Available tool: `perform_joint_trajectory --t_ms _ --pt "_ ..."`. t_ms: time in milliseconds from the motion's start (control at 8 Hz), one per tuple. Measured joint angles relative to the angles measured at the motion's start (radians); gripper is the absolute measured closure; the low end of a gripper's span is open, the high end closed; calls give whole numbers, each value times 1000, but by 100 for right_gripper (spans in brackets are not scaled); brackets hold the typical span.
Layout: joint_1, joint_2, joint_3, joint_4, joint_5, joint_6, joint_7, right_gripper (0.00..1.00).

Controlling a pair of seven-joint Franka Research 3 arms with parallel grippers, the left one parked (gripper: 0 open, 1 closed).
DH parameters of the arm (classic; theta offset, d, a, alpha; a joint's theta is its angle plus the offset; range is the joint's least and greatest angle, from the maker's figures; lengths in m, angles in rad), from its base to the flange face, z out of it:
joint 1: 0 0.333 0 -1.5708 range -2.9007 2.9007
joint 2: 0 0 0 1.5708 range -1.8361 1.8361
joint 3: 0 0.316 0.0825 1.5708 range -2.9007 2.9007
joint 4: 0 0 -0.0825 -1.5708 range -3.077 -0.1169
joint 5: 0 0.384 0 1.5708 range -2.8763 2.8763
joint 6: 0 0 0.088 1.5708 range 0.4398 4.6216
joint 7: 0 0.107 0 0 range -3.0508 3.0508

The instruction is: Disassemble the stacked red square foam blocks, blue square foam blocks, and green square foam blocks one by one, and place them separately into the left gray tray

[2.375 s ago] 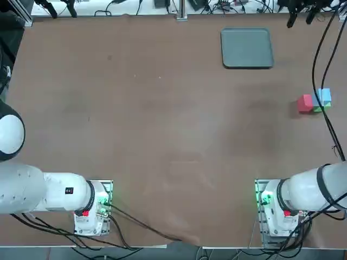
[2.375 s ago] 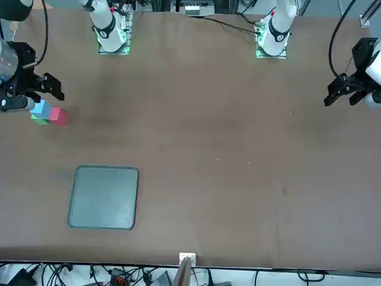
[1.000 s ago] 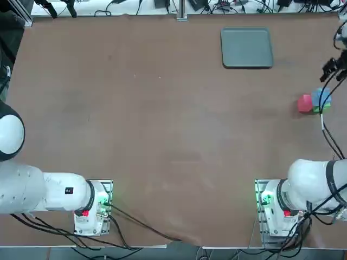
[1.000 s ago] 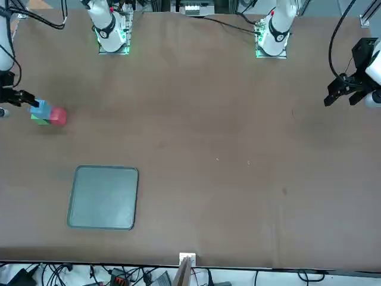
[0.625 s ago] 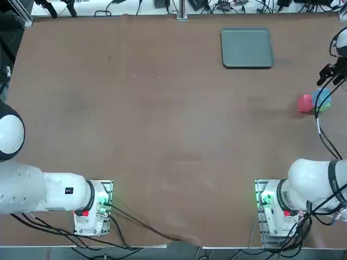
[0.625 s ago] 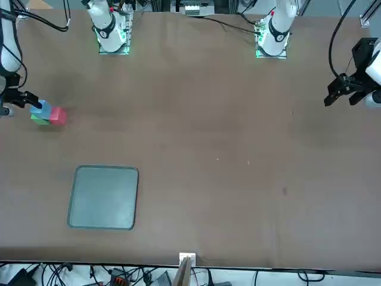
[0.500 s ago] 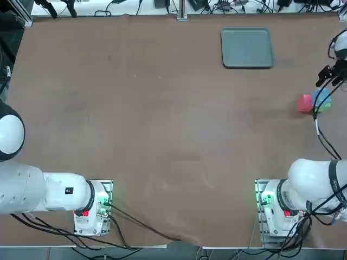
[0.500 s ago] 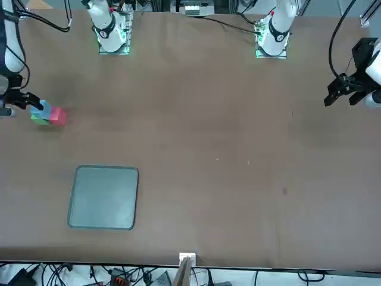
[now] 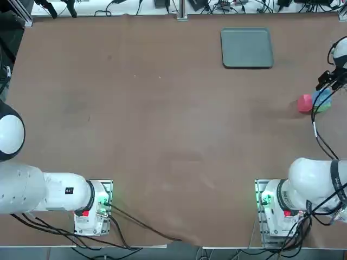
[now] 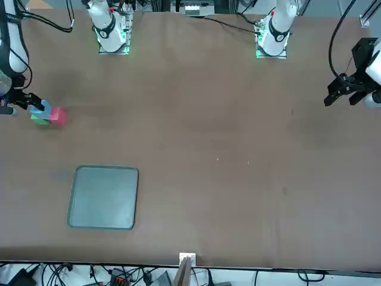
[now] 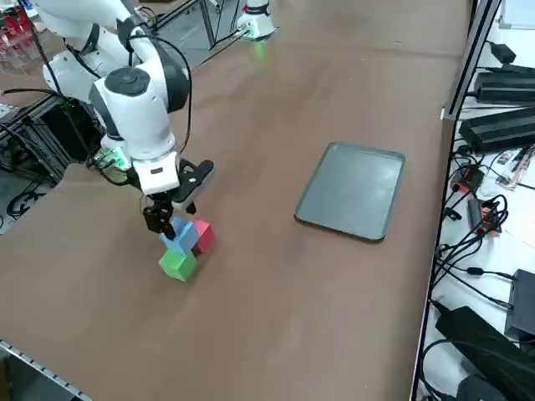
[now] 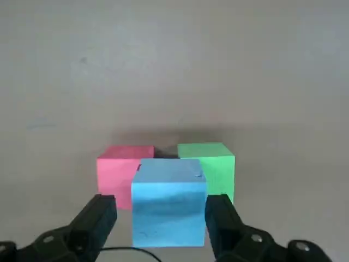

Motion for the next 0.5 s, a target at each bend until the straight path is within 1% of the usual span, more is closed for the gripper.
perform_joint_trajectory --t_ms 500 --pt "-12 29 0 -1 0 22 0 0"
